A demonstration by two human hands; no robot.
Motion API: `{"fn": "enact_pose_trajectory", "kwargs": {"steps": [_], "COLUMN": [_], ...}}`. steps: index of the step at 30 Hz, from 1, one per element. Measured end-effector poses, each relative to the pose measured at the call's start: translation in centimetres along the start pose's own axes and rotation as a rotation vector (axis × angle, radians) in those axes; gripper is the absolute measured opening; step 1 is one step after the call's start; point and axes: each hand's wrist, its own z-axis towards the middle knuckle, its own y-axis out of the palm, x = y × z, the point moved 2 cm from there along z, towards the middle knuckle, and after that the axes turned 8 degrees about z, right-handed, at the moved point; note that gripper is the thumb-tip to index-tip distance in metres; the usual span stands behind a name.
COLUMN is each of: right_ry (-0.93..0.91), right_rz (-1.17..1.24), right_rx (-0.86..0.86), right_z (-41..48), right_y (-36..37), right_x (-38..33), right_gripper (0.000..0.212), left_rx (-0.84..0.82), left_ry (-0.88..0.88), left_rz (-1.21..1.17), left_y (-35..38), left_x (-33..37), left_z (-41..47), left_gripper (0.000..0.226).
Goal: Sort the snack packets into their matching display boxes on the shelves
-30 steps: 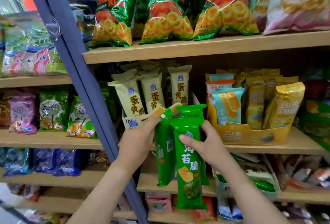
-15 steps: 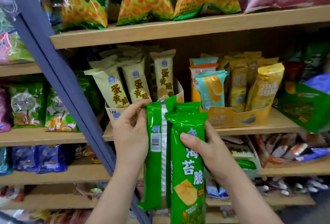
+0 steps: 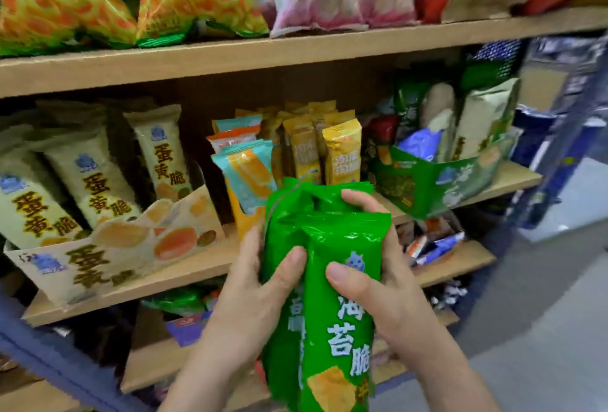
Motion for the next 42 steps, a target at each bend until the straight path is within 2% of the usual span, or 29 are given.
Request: {"fn": "enact_pose_trajectory", "kwargs": {"steps": [2,4,8,11,14,16,18,20,22,24,27,30,32,35,38,42], "right_ry": [-0.013,0.005,0.114,0.131,0.118,0.106,0.088,0.056,0.024,0.012,0.005,0.023,0.024,0.041,0.101,0.139], "right_rz": [-0.033,-0.094,-0.203,-0.229,-0.257,-0.298,-0.328,-0.302,-0.266,-0.236,-0.260,-0.248,-0.184,0.031,0.118,0.158], "right_rx": [0.009,0.068,0.182,0.213,0.211,0.216,0.243,0.247,0.212,0.193,0.173,0.142,0.116,0.074,-0.060,-0.135], "right_z": [-0.2,-0.2,0.0,0.1,0.4,0.8,1.5,2.3,3.1,3.8,4.6,5.3,5.4,5.3,5.2,5.3], "right_y": [-2.3,-5.3,-12.3,-17.5,-22.6,-25.8,-28.8,-30.9,-32.2,-33.2,-34.3,-35.0,-35.0,-34.3,-33.0,-31.8], "right_x": [-1.1,-1.9,-3.2,-4.5,-6.5,-7.9,-9.1,-10.3,-11.1,-11.4,-11.5,-12.1,-12.5,-12.6,-12.3,-11.7], "right_gripper": [0.088,0.101,0.111,0.118,0.098,0.094,0.095,0.092,0.088,0.086,0.091,0.092,0.090,0.083,0.085,0.102], "left_rx": [-0.029,-0.001,0.123,0.149,0.051,-0.050,-0.114,-0.111,-0.044,0.013,-0.041,-0.040,-0.050,-0.072,-0.017,0.107], "left_ry": [-0.059,-0.055,0.015,0.028,0.063,0.086,0.093,0.075,0.039,0.038,0.093,0.173,0.207,0.151,0.146,0.296], "left_rz": [-0.084,-0.065,0.023,0.000,0.099,0.231,0.303,0.249,0.112,0.051,0.139,0.345,0.303,0.183,0.133,0.370], "left_y": [2.2,4.4,8.4,12.0,16.2,18.9,21.0,22.7,23.8,24.5,25.5,26.1,26.5,27.3,27.9,28.5], "left_x": [0.2,0.2,1.5,2.4,2.8,3.1,3.2,3.4,3.5,3.6,4.3,5.4,6.0,6.1,5.3,4.5], "left_z": [0.7,1.6,3.9,5.5,7.1,8.3,9.9,11.5,12.7,13.7,14.7,15.5,16.0,16.5,16.6,16.8], "left_gripper": [0.042,0.042,0.034,0.032,0.052,0.057,0.059,0.054,0.041,0.039,0.056,0.046,0.034,0.017,0.017,0.022]}}
